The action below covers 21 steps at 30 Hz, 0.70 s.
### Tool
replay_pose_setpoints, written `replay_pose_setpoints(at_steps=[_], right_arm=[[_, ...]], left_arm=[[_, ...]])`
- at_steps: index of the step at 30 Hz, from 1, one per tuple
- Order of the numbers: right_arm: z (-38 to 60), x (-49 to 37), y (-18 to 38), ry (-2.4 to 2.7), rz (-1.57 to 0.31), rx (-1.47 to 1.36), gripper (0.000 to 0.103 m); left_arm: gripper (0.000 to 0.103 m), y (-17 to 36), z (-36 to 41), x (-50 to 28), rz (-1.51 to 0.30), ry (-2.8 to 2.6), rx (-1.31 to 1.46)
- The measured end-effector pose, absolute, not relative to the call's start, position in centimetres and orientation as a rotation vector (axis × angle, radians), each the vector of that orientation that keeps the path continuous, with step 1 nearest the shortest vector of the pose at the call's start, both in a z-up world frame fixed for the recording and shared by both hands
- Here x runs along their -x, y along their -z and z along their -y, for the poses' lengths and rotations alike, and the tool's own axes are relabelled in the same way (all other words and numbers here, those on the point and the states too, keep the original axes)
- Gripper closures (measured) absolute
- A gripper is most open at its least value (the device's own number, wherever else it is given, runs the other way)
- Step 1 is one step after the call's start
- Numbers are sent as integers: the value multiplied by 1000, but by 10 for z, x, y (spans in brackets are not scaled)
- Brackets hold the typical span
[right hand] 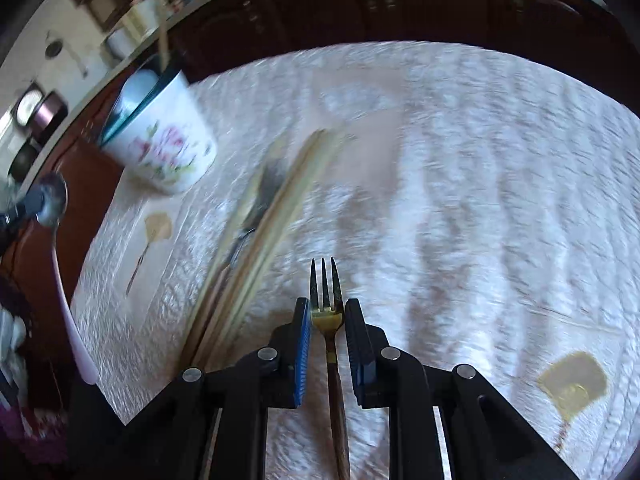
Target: Organize utensils
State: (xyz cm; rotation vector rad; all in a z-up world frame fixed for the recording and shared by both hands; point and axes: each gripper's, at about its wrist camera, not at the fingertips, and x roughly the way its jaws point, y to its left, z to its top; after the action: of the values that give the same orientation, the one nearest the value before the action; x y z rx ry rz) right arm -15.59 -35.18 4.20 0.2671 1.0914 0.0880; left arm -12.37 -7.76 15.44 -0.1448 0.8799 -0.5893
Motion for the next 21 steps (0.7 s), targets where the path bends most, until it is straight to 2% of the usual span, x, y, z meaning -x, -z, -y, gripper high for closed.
replay_pose_setpoints(at_steps=[19,20,21], right_arm=[[359,186,-113,-94,-886,-314,88],[359,189,-118,-97,-878,-312,102],[356,190,-122,-102,-870,-315,102]], left_arm=[[101,-171,73,130,-840,596,159],[101,-172,72,131,-839,595,159],[101,-173,71,131,-837,594,160]])
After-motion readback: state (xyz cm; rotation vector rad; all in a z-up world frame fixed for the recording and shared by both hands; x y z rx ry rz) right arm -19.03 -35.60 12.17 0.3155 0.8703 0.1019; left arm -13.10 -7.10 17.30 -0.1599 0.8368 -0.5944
